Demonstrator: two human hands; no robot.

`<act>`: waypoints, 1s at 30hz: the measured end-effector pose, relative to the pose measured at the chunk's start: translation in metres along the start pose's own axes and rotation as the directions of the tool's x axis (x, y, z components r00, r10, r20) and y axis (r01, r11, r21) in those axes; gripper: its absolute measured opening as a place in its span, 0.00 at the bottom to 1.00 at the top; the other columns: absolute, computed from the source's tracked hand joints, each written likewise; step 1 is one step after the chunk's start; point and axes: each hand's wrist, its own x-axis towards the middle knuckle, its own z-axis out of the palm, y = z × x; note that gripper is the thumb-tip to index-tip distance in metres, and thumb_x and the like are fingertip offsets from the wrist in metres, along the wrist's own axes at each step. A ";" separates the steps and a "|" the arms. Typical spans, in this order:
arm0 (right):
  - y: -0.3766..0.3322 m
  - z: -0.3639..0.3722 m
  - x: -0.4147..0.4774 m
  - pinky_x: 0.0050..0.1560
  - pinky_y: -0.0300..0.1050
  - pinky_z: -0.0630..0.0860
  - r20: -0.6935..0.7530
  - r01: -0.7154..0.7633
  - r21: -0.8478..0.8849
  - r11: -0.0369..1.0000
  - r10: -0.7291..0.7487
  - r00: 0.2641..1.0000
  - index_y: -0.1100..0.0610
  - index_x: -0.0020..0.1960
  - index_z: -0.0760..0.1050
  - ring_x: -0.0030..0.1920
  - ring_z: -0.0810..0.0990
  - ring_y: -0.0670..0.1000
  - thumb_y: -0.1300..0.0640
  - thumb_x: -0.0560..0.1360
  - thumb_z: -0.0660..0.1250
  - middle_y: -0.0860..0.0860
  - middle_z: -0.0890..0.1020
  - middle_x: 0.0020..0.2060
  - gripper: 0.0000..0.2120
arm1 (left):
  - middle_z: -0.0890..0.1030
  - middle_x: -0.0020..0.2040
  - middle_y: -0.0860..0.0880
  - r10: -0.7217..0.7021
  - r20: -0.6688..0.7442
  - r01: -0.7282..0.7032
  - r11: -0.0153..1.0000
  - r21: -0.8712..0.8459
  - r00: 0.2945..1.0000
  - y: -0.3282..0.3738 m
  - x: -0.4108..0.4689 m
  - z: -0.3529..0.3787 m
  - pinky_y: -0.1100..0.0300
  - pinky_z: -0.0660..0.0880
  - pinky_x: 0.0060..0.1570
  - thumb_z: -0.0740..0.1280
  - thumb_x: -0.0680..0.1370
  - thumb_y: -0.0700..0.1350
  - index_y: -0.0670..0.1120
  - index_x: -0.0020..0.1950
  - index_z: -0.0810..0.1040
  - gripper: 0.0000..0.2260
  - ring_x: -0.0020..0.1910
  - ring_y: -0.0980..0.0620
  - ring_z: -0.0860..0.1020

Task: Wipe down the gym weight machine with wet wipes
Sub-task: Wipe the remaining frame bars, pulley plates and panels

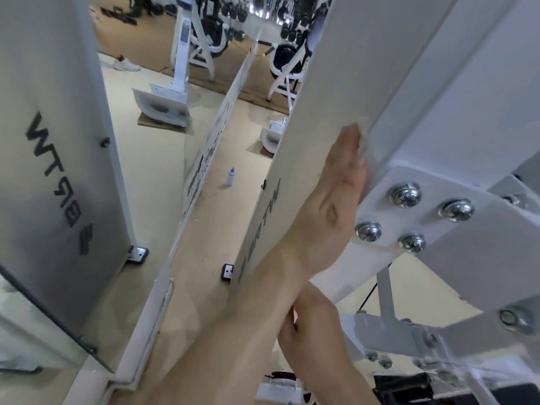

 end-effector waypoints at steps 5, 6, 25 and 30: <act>-0.015 -0.025 0.020 0.45 0.41 0.73 -0.165 0.190 -0.140 0.972 -0.212 0.963 0.58 0.50 0.81 0.45 0.77 0.51 0.63 0.67 0.57 0.50 0.82 0.48 0.17 | 0.58 0.79 0.53 -0.228 -0.081 0.232 0.971 0.050 0.970 -0.006 0.048 -0.010 0.63 0.53 0.74 0.47 0.83 0.59 0.51 0.79 0.55 0.25 0.76 0.58 0.57; -0.016 -0.028 0.023 0.42 0.45 0.73 -0.150 0.239 -0.194 0.951 -0.270 0.951 0.58 0.45 0.81 0.43 0.77 0.53 0.63 0.66 0.58 0.51 0.82 0.45 0.14 | 0.60 0.78 0.53 -0.306 -0.092 0.312 0.949 0.055 0.948 -0.016 0.042 -0.011 0.61 0.54 0.74 0.48 0.82 0.62 0.52 0.79 0.56 0.27 0.76 0.57 0.59; -0.023 0.006 0.054 0.38 0.46 0.64 -0.217 0.126 -0.428 0.895 -0.237 0.947 0.57 0.32 0.80 0.44 0.84 0.53 0.65 0.47 0.74 0.53 0.83 0.39 0.14 | 0.59 0.77 0.62 -0.166 0.040 0.167 0.985 -0.046 0.985 0.008 0.080 -0.011 0.59 0.51 0.76 0.46 0.83 0.62 0.61 0.79 0.51 0.24 0.72 0.69 0.59; -0.036 0.002 0.059 0.33 0.38 0.74 -0.194 0.204 -0.377 0.903 -0.292 0.937 0.56 0.41 0.84 0.47 0.85 0.54 0.58 0.62 0.59 0.54 0.85 0.46 0.16 | 0.69 0.73 0.55 0.048 -0.186 -0.061 0.996 -0.066 0.981 0.052 0.117 0.002 0.57 0.60 0.74 0.54 0.83 0.54 0.51 0.76 0.66 0.21 0.72 0.60 0.66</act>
